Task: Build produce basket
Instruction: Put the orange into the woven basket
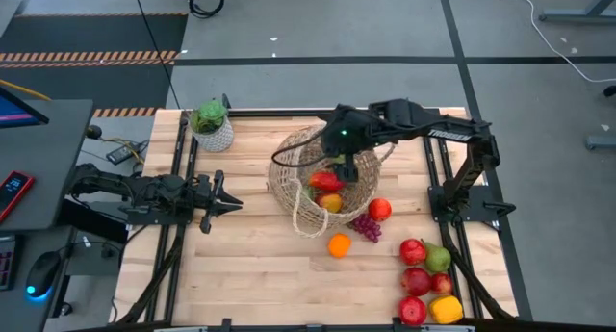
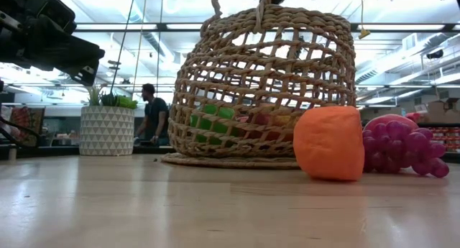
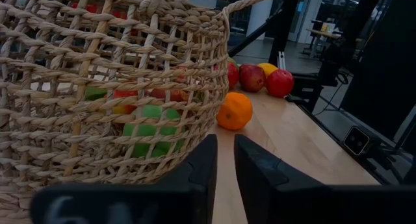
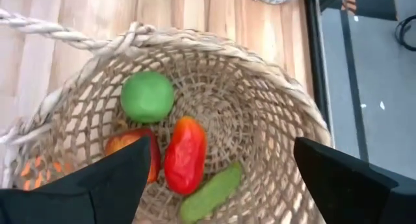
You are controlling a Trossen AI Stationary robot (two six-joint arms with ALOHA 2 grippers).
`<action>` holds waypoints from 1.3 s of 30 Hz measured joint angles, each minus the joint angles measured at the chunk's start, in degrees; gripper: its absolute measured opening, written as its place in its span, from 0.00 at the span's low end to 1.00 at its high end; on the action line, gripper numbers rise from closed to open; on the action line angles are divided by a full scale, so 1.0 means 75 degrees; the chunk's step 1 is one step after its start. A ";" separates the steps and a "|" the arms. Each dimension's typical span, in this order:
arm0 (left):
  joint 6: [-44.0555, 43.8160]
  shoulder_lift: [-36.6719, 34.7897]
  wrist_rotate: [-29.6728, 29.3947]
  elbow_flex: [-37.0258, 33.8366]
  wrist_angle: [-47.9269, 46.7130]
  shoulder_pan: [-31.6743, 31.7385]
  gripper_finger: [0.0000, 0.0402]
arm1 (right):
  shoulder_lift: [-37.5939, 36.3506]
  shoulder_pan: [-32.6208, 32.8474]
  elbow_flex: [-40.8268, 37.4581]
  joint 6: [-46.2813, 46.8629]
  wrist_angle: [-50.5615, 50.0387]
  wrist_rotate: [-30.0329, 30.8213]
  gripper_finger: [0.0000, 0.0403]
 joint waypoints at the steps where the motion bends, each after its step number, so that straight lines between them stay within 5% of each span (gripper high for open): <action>1: 0.0001 0.0001 0.0000 0.0000 0.0000 0.0001 0.14 | 0.0000 0.0000 0.0001 0.0003 0.0000 0.0065 0.94; 24: 0.0001 -0.0001 0.0000 0.0000 0.0002 0.0000 0.15 | -0.1351 -0.1321 0.0864 0.2893 -0.0327 -0.0137 0.93; 34: 0.0001 0.0000 0.0000 0.0000 0.0002 0.0001 0.14 | -0.1466 -0.2043 0.0852 0.4384 -0.1900 0.0965 0.93; 39: 0.0001 -0.0001 0.0000 0.0000 0.0002 0.0002 0.14 | -0.1466 -0.2914 0.0809 0.4320 -0.2528 0.0565 0.93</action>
